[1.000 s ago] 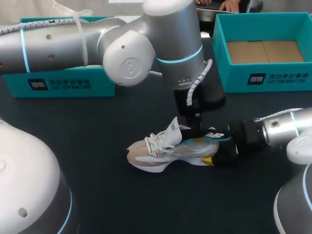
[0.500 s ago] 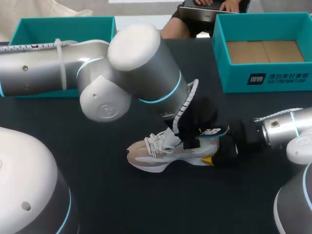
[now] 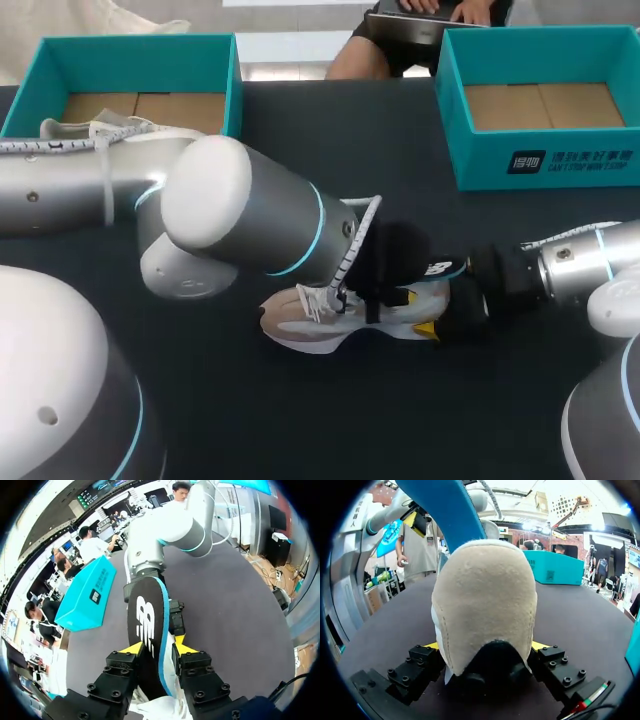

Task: Take the shoe out of the shoebox, open the shoe tongue, remove and reinsert the insole, then place the shoe into the shoebox

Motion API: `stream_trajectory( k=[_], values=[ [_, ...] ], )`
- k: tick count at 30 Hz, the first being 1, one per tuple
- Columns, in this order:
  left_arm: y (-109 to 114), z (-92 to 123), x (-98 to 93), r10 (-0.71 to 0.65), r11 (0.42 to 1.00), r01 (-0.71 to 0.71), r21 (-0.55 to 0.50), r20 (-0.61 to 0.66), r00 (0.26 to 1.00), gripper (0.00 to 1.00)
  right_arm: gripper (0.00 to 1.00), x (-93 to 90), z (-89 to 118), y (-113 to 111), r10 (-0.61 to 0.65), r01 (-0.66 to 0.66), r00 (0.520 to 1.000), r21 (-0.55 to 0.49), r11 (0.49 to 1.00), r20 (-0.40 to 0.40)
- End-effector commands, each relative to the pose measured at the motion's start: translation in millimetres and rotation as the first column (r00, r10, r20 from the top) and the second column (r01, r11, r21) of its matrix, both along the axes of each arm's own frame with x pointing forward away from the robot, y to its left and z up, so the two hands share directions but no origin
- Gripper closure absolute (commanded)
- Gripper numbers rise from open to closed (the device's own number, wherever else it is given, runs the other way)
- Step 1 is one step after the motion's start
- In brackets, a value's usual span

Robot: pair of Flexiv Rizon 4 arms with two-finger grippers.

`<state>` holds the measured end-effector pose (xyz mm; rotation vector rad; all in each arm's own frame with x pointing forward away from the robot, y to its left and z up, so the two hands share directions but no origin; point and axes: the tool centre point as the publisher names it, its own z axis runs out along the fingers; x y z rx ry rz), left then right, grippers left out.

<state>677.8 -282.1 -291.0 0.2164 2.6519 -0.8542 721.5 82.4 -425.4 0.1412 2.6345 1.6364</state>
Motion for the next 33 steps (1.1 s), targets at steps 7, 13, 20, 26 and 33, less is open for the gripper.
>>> stream_trajectory(
  k=[7, 13, 20, 26, 33],
  values=[
    [-1.5, -14.1, 5.9, 0.008, 1.0, -0.009, 0.007, 0.038, 0.999, 1.0, 1.0, 1.8, -4.0, 2.4, -0.001, 0.001, 1.0, -0.003, 1.0, -0.001],
    [7.9, 25.0, 1.1, -0.01, 0.999, 0.013, 0.045, -0.072, 0.997, 1.0, 1.0, 1.8, -4.0, 2.4, -0.001, 0.001, 1.0, -0.003, 1.0, -0.001],
    [14.5, 82.2, -1.1, -0.006, 0.995, 0.03, 0.09, -0.254, 0.967, 1.0, 1.0, 1.8, -4.0, 2.4, -0.001, 0.001, 1.0, -0.003, 1.0, -0.001],
    [6.7, 126.8, 6.5, -0.058, 0.995, 0.084, 0.045, -0.414, 0.909, 1.0, 1.0, 1.8, -4.0, 2.4, -0.001, 0.001, 1.0, -0.003, 1.0, -0.001],
    [6.3, 189.3, 18.7, -0.123, 0.992, 0.111, -0.054, -0.53, 0.839, 1.0, 1.0, 1.8, -4.0, 2.4, -0.001, 0.001, 1.0, -0.003, 1.0, -0.001]
  ],
)
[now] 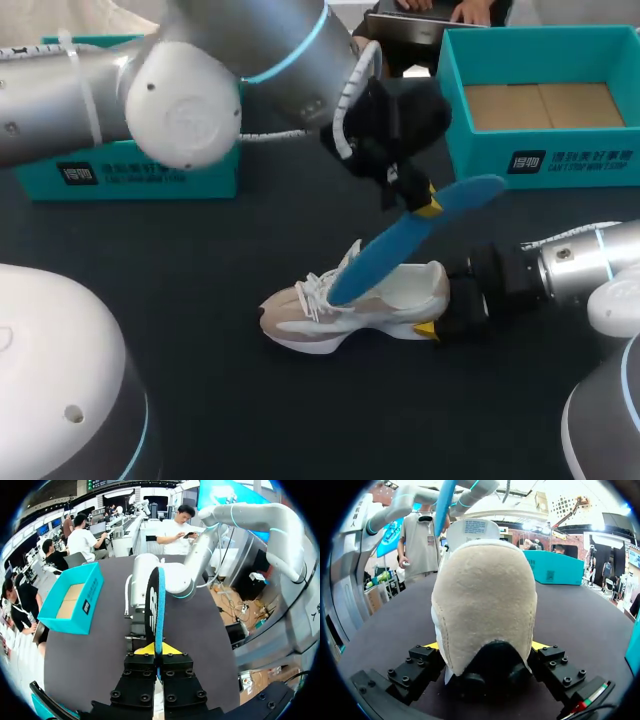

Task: Take the shoe out of the shoebox, open the shoe tongue, remove and reinsert the insole, then place the shoe into the shoebox

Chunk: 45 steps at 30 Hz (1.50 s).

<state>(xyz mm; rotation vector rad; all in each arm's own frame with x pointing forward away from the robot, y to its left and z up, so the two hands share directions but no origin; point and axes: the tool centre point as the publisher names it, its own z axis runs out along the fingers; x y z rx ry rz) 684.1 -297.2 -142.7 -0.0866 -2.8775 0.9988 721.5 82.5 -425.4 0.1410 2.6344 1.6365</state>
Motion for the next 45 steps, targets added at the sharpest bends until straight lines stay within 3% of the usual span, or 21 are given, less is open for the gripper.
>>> stream_trajectory(
  k=[1, 5, 9, 15, 19, 37, 42, 45],
  values=[
    [21.7, 47.7, 15.6, -0.07, 0.997, 0.066, -0.033, -0.132, 0.989, 1.0, 1.0, 1.8, -4.1, 2.3, -0.001, 0.001, 1.0, -0.003, 1.0, -0.001],
    [27.3, 69.7, 24.0, -0.098, 0.992, 0.076, -0.103, -0.234, 0.967, 1.0, 1.0, 1.8, -4.1, 2.3, -0.001, 0.001, 1.0, -0.003, 1.0, -0.001],
    [37.5, 87.2, 35.0, -0.135, 0.97, 0.052, -0.239, -0.345, 0.929, 1.0, 1.0, 1.8, -4.1, 2.3, -0.001, 0.001, 1.0, -0.003, 1.0, -0.001],
    [63.3, 107.0, 63.9, -0.116, 0.889, -0.112, -0.444, -0.455, 0.883, 1.0, 1.0, 1.8, -4.1, 2.3, -0.001, 0.001, 1.0, -0.003, 1.0, -0.001],
    [76.1, 111.4, 76.0, -0.093, 0.848, -0.19, -0.494, -0.493, 0.865, 1.0, 1.0, 1.8, -4.1, 2.3, -0.001, 0.001, 1.0, -0.003, 1.0, -0.001],
    [76.9, 111.5, 76.4, -0.069, 0.855, -0.199, -0.478, -0.487, 0.87, 1.0, 1.0, 1.8, -4.1, 2.3, -0.001, 0.001, 1.0, -0.003, 1.0, -0.001],
    [93.4, 122.4, 51.3, -0.085, 0.75, -0.343, -0.566, -0.596, 0.798, 1.0, 1.0, 1.8, -4.1, 2.3, -0.001, 0.001, 1.0, -0.003, 1.0, -0.001],
    [96.0, 136.6, 35.8, -0.095, 0.72, -0.382, -0.579, -0.628, 0.772, 1.0, 1.0, 1.8, -4.1, 2.3, -0.001, 0.001, 1.0, -0.003, 1.0, -0.001]
  ],
)
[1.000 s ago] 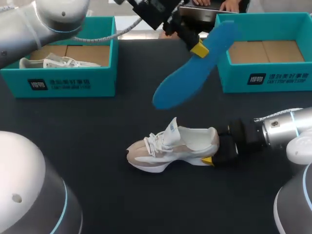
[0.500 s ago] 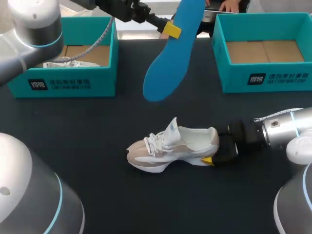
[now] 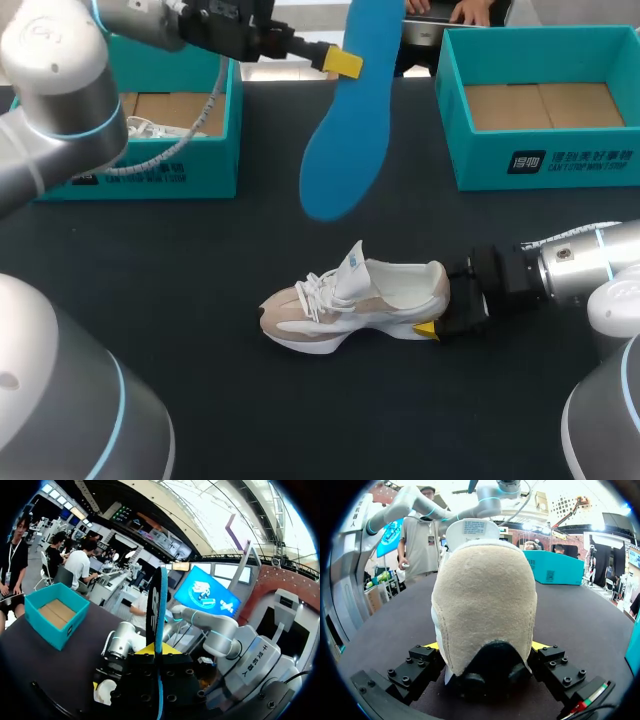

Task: Take the shoe out of the shoebox, open the shoe tongue, remove and reinsert the insole, then place the shoe into the shoebox

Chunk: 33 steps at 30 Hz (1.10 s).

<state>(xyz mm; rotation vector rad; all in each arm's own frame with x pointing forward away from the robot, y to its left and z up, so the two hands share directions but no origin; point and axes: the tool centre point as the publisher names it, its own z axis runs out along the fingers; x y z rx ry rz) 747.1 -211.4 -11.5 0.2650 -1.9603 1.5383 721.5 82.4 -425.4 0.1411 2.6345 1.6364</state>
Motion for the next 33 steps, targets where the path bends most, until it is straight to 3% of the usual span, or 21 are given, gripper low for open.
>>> stream_trajectory(
  k=[1, 10, 18, 22, 33],
  values=[
    [11.0, 11.3, -33.9, 0.107, 0.983, -0.117, -0.139, -0.078, 0.991, 1.0, 1.0, 1.8, -4.1, 2.4, -0.001, 0.001, 1.0, -0.003, 1.0, -0.001],
    [11.4, 37.4, -72.3, 0.213, 0.959, -0.244, -0.146, -0.199, 0.957, 1.0, 1.0, 1.8, -4.1, 2.4, -0.001, 0.001, 1.0, -0.003, 1.0, -0.001],
    [11.1, 58.9, -91.2, 0.221, 0.951, -0.27, -0.153, -0.275, 0.936, 1.0, 1.0, 1.8, -4.1, 2.4, -0.001, 0.001, 1.0, -0.003, 1.0, -0.001],
    [11.0, 62.5, -96.6, 0.261, 0.945, -0.312, -0.099, -0.35, 0.9, 1.0, 1.0, 1.8, -4.1, 2.4, -0.001, 0.001, 1.0, -0.003, 1.0, -0.001],
    [8.6, 73.5, -123.4, 0.189, 0.948, -0.278, -0.157, -0.425, 0.885, 1.0, 1.0, 1.8, -4.1, 2.4, -0.001, 0.001, 1.0, -0.003, 1.0, -0.001]
  ],
)
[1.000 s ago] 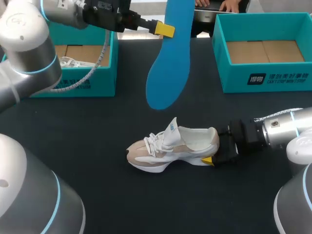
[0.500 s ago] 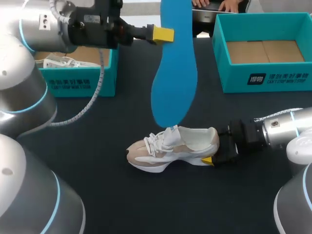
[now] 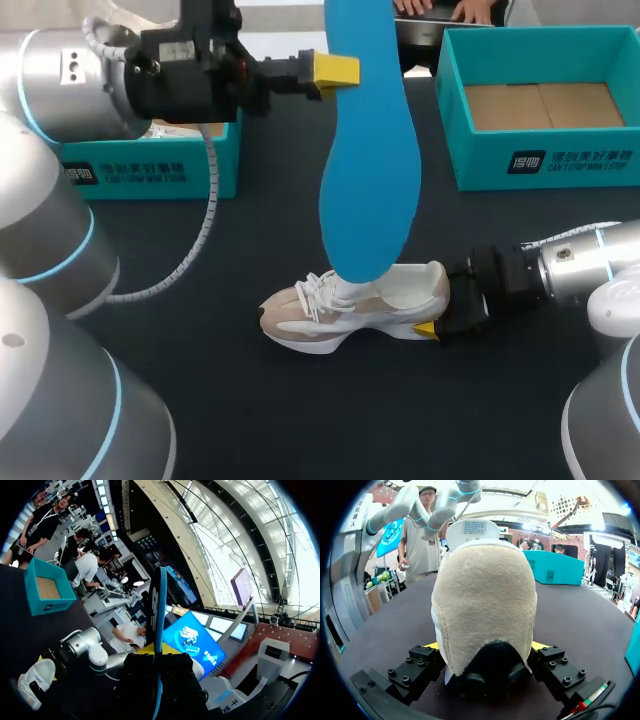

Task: Take the shoe out of the shoebox, open the shoe tongue, remove and reinsert the insole, then place the shoe into the shoebox

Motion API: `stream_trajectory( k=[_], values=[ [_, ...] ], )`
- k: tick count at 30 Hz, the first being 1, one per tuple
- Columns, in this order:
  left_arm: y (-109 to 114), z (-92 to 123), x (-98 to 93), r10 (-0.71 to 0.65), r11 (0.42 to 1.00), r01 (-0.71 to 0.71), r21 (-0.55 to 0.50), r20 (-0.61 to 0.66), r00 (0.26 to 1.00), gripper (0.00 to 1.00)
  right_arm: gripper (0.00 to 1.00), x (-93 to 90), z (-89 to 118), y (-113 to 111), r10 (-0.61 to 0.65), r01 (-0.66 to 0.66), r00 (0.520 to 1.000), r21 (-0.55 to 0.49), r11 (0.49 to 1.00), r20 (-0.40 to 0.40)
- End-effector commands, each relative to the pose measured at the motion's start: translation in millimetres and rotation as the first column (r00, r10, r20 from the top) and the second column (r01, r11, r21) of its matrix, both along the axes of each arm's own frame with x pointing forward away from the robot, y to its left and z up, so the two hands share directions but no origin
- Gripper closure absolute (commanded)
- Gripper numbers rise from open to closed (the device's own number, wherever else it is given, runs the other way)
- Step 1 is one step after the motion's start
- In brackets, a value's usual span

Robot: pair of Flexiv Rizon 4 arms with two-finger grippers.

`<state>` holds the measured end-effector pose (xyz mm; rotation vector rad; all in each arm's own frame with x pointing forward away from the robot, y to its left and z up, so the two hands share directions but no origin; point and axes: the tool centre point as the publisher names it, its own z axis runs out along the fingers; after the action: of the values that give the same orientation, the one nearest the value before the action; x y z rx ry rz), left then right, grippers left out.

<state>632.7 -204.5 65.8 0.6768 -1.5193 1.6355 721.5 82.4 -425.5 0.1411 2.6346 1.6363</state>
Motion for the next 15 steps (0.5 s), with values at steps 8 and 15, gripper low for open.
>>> stream_trajectory(
  k=[8, 15],
  values=[
    [-4.5, -12.9, -33.1, -0.061, 0.997, 0.056, -0.052, -0.112, 0.992, 1.0, 1.0, 1.8, -3.9, 2.4, -0.001, 0.001, 1.0, -0.003, 1.0, -0.001],
    [-5.7, -19.8, -46.1, -0.119, 0.992, 0.113, -0.047, -0.15, 0.981, 1.0, 1.0, 1.8, -3.9, 2.4, -0.001, 0.001, 1.0, -0.003, 1.0, -0.001]
  ],
)
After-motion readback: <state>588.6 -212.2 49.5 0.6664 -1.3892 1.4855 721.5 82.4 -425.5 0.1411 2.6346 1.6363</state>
